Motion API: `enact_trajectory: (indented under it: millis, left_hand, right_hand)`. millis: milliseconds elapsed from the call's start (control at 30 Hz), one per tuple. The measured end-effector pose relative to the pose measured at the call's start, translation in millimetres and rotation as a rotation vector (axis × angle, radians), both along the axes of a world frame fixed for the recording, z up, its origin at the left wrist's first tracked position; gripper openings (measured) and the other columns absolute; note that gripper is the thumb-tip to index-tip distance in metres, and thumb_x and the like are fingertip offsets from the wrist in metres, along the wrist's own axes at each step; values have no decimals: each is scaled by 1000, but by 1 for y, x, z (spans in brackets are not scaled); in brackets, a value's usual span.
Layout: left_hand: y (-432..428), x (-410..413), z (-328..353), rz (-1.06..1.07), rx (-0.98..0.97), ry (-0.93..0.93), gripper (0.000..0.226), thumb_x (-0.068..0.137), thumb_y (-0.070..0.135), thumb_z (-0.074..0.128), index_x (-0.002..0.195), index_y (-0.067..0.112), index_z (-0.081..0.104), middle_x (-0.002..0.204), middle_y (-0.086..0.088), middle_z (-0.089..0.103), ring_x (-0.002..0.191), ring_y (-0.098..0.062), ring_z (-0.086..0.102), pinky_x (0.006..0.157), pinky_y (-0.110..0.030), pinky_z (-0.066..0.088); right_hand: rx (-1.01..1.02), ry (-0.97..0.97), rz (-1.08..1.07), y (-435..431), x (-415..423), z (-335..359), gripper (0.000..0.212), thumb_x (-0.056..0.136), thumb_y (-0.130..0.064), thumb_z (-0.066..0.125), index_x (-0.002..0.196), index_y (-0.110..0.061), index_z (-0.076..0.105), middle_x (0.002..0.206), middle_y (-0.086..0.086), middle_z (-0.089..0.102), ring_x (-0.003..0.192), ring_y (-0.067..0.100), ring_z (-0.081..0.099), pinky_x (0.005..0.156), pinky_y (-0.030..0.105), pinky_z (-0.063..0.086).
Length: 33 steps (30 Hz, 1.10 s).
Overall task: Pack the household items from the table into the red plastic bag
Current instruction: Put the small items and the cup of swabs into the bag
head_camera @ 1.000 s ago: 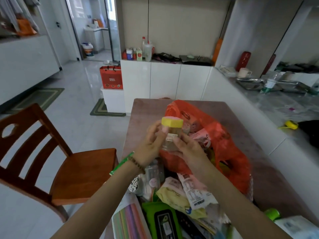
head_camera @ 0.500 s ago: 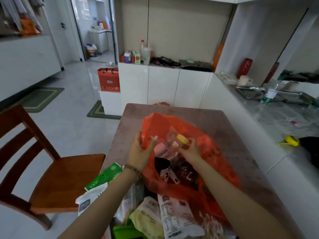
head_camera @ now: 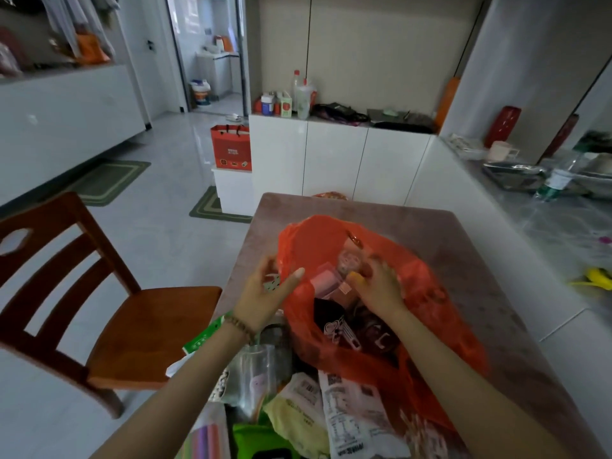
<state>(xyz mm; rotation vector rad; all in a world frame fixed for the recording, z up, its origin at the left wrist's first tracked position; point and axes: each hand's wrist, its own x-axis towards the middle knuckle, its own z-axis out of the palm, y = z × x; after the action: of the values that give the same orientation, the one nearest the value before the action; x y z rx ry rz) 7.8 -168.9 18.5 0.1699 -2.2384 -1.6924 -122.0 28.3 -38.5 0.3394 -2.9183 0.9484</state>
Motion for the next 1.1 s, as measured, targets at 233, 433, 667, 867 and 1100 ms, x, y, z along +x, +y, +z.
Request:
enact_trajectory:
  millis: [233,433,667,867,1100]
  left_hand:
    - [-89,40,-54,-30,-147,-180,63,63,70,59,113,34,49,109,3,61,104,-13,58,96,-36,48]
    - [-123,82,-119,-172,-307,-468,88,67,51,73,138,19,31,142,-2,40,124,-11,41,104,-29,37]
    - [-102,102,-177,-68,-376,-408,93,45,49,83,124,17,45,112,4,58,107,-16,56,92,-30,46]
    - [-99,97,-180,-8,-279,-342,68,51,38,84,107,27,46,99,9,60,93,-12,56,71,-13,42]
    - [-126,86,-110,-193,147,-263,98,45,62,80,128,23,45,124,1,58,114,-20,57,96,-38,49]
  right_hand:
    - [-574,177,271,-29,140,63,14,86,-29,63,100,-25,62,100,-11,60,93,5,59,80,13,47]
    - [-427,-37,431,-80,192,9,29,83,-36,67,105,-44,51,100,-21,49,89,0,51,75,10,40]
    - [-187,-376,54,-132,166,-67,85,73,-53,73,139,-16,35,131,4,38,123,20,43,97,30,40]
    - [-174,-327,-34,-145,165,-77,75,71,-48,75,131,-18,42,126,3,43,113,19,50,86,24,44]
    - [-476,-272,146,-123,162,-5,46,70,-49,75,109,-34,55,112,-15,53,98,0,55,79,15,46]
